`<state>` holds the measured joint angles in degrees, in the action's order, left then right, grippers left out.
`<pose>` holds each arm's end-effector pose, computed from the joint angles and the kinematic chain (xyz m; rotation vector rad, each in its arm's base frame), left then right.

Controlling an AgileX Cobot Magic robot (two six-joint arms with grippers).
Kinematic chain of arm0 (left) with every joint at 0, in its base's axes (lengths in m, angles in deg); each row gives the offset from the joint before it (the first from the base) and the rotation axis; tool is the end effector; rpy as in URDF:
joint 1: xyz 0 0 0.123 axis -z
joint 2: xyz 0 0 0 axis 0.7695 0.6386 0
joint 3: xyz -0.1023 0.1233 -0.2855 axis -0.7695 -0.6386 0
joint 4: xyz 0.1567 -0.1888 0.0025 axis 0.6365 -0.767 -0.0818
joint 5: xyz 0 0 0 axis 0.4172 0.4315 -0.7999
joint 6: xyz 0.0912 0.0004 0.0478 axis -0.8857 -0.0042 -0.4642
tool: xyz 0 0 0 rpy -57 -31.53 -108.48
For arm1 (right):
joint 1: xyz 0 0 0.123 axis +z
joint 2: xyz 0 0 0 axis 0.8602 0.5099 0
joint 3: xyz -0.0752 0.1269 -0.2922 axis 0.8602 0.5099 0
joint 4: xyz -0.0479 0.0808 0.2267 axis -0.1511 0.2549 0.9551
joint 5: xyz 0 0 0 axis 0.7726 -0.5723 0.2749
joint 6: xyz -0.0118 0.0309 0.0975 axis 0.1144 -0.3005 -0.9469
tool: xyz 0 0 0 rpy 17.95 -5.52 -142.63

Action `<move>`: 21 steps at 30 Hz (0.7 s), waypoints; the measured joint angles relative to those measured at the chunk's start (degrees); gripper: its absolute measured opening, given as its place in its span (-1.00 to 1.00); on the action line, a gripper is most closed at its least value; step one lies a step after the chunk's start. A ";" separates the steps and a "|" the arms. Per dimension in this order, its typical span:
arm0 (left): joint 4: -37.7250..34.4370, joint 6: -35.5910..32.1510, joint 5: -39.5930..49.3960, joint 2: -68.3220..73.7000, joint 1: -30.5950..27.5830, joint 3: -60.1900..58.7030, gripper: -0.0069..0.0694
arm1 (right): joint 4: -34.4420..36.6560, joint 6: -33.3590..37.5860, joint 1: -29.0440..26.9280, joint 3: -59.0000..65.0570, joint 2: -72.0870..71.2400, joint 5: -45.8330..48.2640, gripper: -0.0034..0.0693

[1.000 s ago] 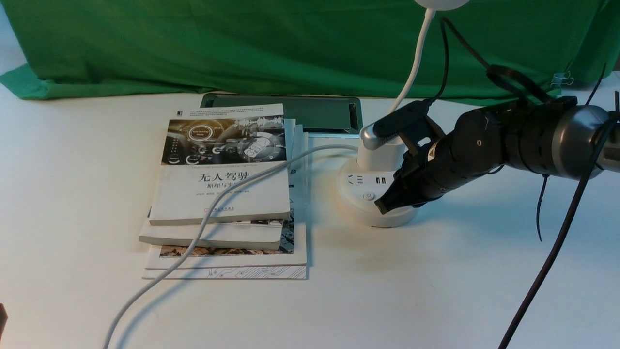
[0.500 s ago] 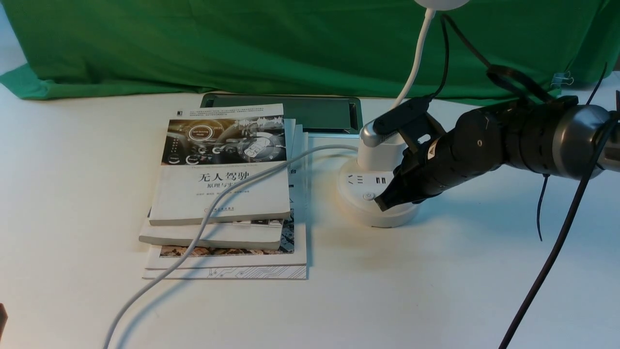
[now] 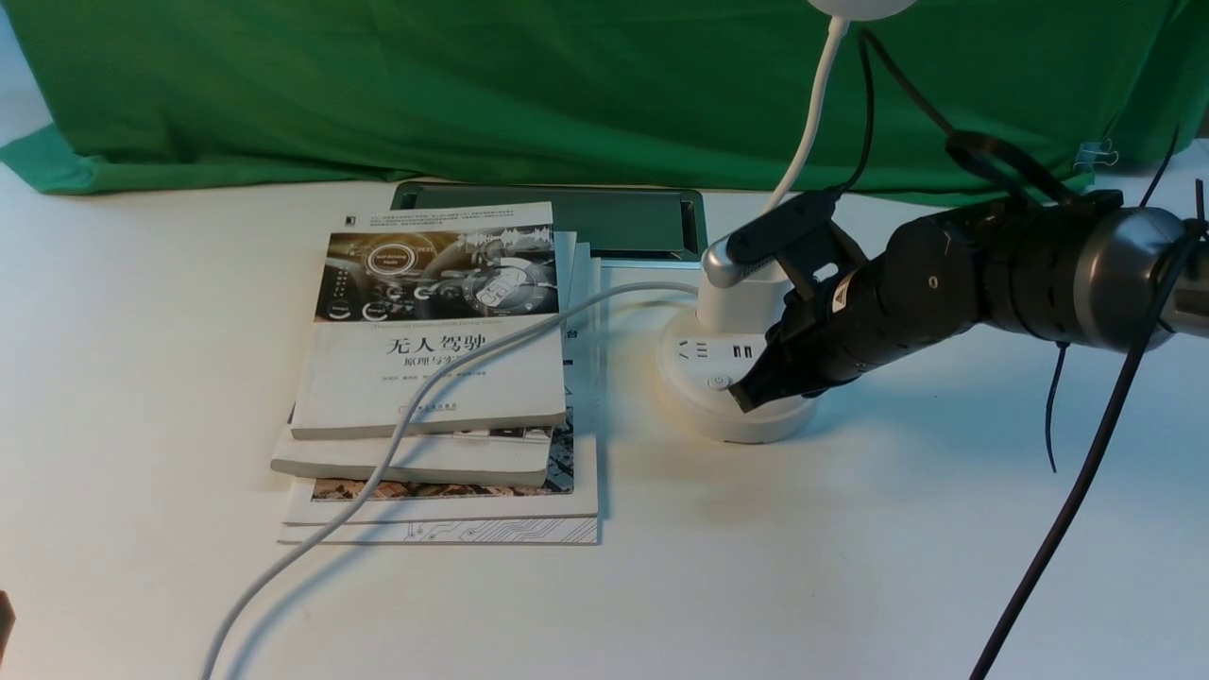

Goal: Turn on the desk lamp on the white desktop with your hand.
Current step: 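Press the button on the base of the white desk lamp with the right gripper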

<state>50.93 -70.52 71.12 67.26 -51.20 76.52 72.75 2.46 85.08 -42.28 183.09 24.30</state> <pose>0.0185 -0.0007 0.1879 0.0910 1.7095 0.0880 0.3941 0.1933 0.2067 -0.8268 2.3861 0.1335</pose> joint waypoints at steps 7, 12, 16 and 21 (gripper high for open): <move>0.00 0.00 0.00 0.00 0.00 0.00 -0.76 | 0.05 -0.06 0.00 1.08 0.90 -3.06 -0.82; 0.00 0.00 0.00 0.00 0.00 0.00 -0.76 | 0.05 -0.61 0.00 1.15 0.97 -3.39 -0.82; 0.00 0.00 0.00 0.00 0.00 0.00 -0.76 | 0.05 -1.60 0.00 1.77 -0.90 -1.89 -0.82; 0.00 0.00 0.00 0.00 0.00 0.00 -0.76 | 0.00 -2.61 0.00 2.49 -11.05 0.89 -0.81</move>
<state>50.93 -70.52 71.12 67.26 -51.20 76.52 72.75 -0.15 85.08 -39.80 172.04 25.19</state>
